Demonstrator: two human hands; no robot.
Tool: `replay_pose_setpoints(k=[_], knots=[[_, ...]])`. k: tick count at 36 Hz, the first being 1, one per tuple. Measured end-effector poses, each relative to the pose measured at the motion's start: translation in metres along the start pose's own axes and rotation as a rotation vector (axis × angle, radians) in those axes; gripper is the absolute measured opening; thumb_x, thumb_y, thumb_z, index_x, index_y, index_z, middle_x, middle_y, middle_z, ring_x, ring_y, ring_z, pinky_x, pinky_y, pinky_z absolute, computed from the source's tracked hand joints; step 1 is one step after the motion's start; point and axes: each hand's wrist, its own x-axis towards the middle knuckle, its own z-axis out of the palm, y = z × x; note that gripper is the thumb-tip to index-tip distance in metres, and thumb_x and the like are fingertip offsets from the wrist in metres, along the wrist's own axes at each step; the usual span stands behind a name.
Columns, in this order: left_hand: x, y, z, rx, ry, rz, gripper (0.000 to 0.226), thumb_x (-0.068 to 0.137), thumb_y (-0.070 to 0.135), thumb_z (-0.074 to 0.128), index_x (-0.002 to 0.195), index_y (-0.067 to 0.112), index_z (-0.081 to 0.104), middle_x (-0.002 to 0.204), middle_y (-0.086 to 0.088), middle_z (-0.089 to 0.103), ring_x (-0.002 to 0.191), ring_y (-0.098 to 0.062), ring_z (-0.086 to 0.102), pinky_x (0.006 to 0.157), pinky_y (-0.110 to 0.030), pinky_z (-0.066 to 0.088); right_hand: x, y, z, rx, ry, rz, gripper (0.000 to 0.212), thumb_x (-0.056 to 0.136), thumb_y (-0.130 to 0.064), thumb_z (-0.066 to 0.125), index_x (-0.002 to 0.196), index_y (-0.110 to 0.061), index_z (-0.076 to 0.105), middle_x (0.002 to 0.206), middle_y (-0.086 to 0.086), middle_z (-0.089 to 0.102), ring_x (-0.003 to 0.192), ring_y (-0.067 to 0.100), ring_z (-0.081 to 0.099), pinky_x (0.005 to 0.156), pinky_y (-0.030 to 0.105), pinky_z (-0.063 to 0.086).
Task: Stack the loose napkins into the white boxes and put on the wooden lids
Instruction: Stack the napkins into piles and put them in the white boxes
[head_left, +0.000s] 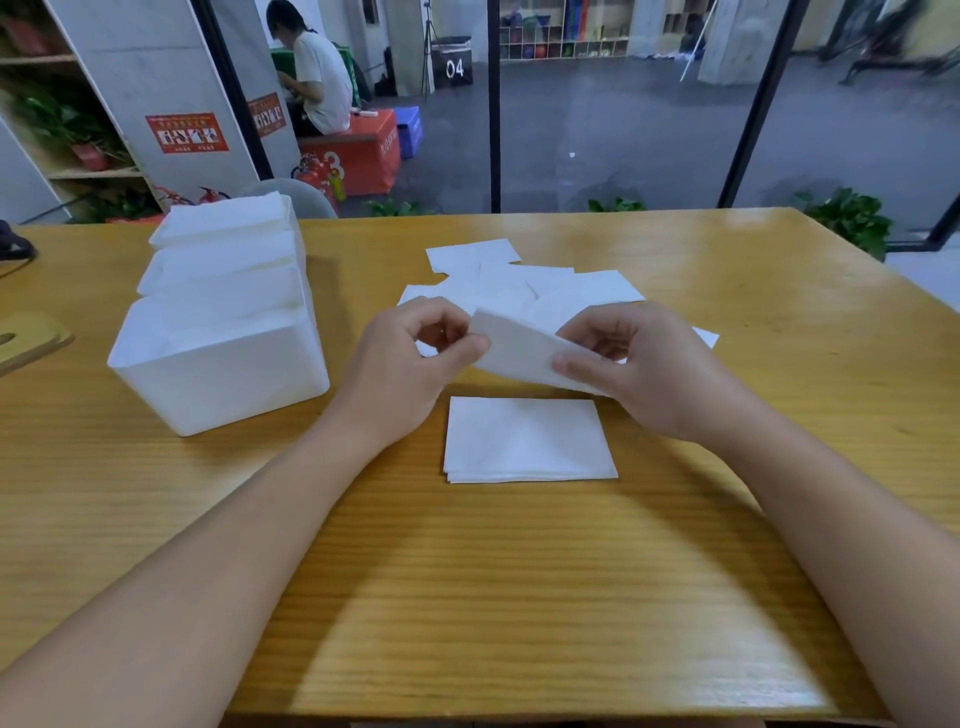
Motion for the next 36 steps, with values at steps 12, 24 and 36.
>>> replay_pose_setpoints(k=[12,24,36], knots=[[-0.003,0.008,0.003,-0.017,-0.022,0.086,0.011,0.105,0.025,0.074,0.096,0.021,0.079,0.088,0.005,0.072,0.086,-0.017,0.065,0.073,-0.033,0.053,-0.001,-0.005,0.0,0.023,0.049,-0.005,0.007,0.1,-0.028,0.077,0.094,-0.028,0.081,0.081,-0.01,0.072,0.075,0.021,0.063,0.069,0.035,0.051],[0.0,0.009,-0.006,-0.07,-0.192,-0.178,0.017,0.104,0.034,0.075,0.094,0.02,0.077,0.066,-0.015,0.052,0.057,-0.022,0.041,0.061,-0.028,0.036,-0.002,-0.012,-0.02,0.148,-0.109,0.285,0.01,0.098,-0.024,0.079,0.093,-0.016,0.077,0.063,0.012,0.064,0.057,0.024,0.055,0.06,0.032,0.046],[-0.002,0.018,-0.01,-0.038,-0.186,-0.19,0.015,0.106,0.033,0.071,0.098,0.021,0.073,0.06,-0.008,0.049,0.051,-0.018,0.048,0.063,-0.035,0.043,-0.003,-0.016,-0.015,0.061,-0.068,0.239,0.01,0.098,-0.03,0.077,0.092,-0.023,0.076,0.065,0.011,0.068,0.056,0.021,0.054,0.062,0.037,0.04]])
